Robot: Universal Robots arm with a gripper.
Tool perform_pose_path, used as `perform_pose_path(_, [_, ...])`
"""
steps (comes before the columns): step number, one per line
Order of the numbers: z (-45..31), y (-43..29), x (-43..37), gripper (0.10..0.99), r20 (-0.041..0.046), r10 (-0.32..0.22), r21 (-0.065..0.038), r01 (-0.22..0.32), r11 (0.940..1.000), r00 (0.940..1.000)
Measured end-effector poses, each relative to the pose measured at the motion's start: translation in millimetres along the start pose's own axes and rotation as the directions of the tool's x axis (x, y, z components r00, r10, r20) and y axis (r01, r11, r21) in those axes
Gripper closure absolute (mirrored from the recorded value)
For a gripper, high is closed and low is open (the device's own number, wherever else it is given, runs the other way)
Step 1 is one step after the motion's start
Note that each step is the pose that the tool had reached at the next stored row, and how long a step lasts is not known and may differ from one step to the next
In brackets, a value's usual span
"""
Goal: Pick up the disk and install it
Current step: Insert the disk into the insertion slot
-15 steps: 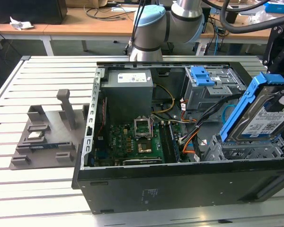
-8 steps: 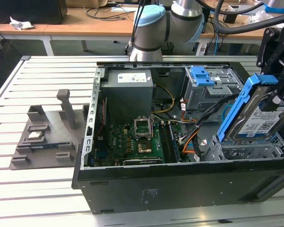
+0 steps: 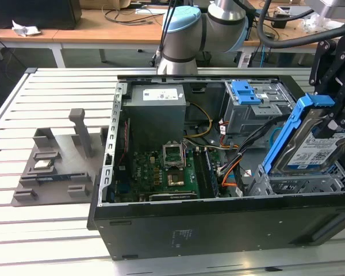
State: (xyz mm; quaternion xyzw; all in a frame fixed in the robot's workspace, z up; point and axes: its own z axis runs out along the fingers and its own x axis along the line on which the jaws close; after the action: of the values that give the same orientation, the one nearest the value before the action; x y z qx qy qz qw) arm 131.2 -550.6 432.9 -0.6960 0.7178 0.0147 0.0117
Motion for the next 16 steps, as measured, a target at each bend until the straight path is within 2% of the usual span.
perform_pose_path(7, [9.4,-0.1,0.2,0.718,0.0,0.0,0.0,0.0,1.0,1.0])
perform_pose_path(13, [21.7,-0.1,0.7,0.718,0.0,0.0,0.0,0.0,1.0,1.0])
perform_pose_path(16, [24.1,-0.1,0.7,0.718,0.0,0.0,0.0,0.0,1.0,1.0])
